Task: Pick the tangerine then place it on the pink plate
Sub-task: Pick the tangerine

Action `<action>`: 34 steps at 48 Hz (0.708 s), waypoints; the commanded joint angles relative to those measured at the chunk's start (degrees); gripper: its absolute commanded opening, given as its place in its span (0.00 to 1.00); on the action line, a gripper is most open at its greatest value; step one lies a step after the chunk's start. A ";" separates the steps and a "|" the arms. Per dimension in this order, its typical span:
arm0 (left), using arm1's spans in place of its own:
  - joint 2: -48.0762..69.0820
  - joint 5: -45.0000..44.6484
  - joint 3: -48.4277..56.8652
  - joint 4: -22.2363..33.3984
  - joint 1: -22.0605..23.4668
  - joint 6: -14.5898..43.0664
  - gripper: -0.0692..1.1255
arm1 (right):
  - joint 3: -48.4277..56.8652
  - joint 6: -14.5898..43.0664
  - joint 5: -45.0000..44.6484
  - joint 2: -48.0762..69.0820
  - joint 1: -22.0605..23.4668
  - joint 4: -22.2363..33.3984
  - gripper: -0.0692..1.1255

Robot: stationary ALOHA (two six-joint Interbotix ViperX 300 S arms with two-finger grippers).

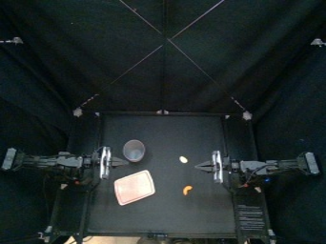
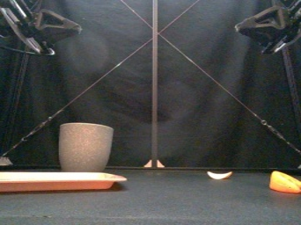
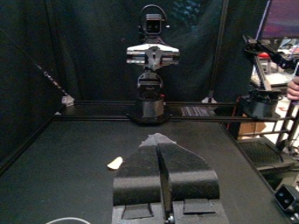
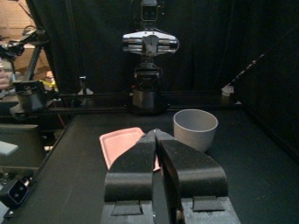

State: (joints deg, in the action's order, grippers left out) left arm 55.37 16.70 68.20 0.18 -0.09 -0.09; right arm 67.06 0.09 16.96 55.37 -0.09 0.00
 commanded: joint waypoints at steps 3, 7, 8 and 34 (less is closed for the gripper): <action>0.09 0.44 -2.64 0.88 -0.09 0.00 0.06 | -0.09 0.00 -1.41 -0.70 0.79 0.79 0.09; 0.09 0.44 -2.64 0.70 -0.18 0.26 0.06 | -0.09 -0.18 -3.96 -0.79 0.97 2.20 0.09; 0.09 0.44 -2.55 0.70 -0.18 0.35 0.06 | -0.26 -0.18 -5.01 -0.97 1.14 2.90 0.09; 0.09 0.97 -0.79 1.05 -4.92 0.00 0.06 | -3.25 1.05 -16.88 -8.61 3.25 14.24 0.76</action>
State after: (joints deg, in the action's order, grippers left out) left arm 55.55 16.88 68.20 0.79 -4.66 0.00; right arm 65.39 0.53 -0.18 48.60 2.29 15.29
